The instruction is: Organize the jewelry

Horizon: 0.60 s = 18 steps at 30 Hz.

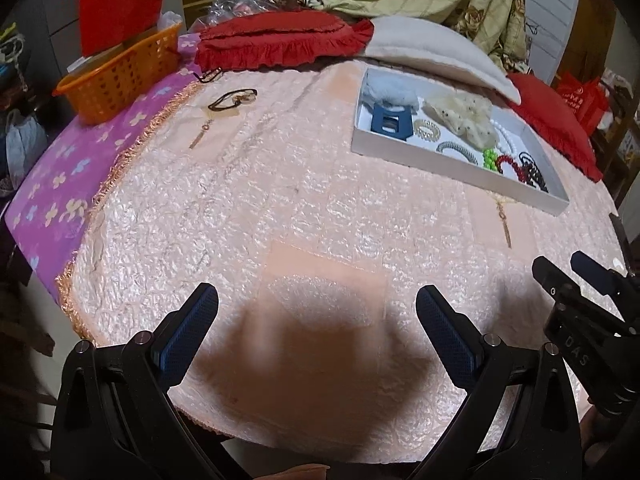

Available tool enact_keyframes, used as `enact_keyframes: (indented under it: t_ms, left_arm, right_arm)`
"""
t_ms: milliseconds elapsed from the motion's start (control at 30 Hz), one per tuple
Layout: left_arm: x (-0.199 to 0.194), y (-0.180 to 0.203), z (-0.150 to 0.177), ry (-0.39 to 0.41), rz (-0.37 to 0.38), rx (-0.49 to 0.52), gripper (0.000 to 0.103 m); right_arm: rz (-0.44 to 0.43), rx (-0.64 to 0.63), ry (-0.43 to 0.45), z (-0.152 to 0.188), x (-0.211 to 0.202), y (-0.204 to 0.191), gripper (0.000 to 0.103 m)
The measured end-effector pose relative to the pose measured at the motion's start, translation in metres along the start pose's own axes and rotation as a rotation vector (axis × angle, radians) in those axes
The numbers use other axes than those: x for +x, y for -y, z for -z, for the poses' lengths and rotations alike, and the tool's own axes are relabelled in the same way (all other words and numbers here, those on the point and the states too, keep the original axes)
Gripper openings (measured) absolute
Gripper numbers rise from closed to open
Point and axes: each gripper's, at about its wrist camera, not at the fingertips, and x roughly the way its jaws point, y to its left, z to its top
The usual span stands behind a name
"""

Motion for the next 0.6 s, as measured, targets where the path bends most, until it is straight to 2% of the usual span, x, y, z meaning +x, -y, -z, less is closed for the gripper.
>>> enact_keyframes:
  t_ms: [267, 433, 600]
  left_arm:
    - [0.004, -0.007, 0.001, -0.018, -0.012, -0.016, 0.100]
    - [-0.003, -0.008, 0.001, 0.010, -0.031, -0.030, 0.100]
    - [-0.005, -0.002, 0.000, -0.002, -0.053, -0.011, 0.100]
  right_arm:
    - [0.010, -0.036, 0.000, 0.009, 0.000, -0.012, 0.050]
    - [0.000, -0.015, 0.027, 0.008, -0.005, -0.006, 0.050]
    - [0.000, 0.006, 0.021, 0.012, 0.000, 0.002, 0.050]
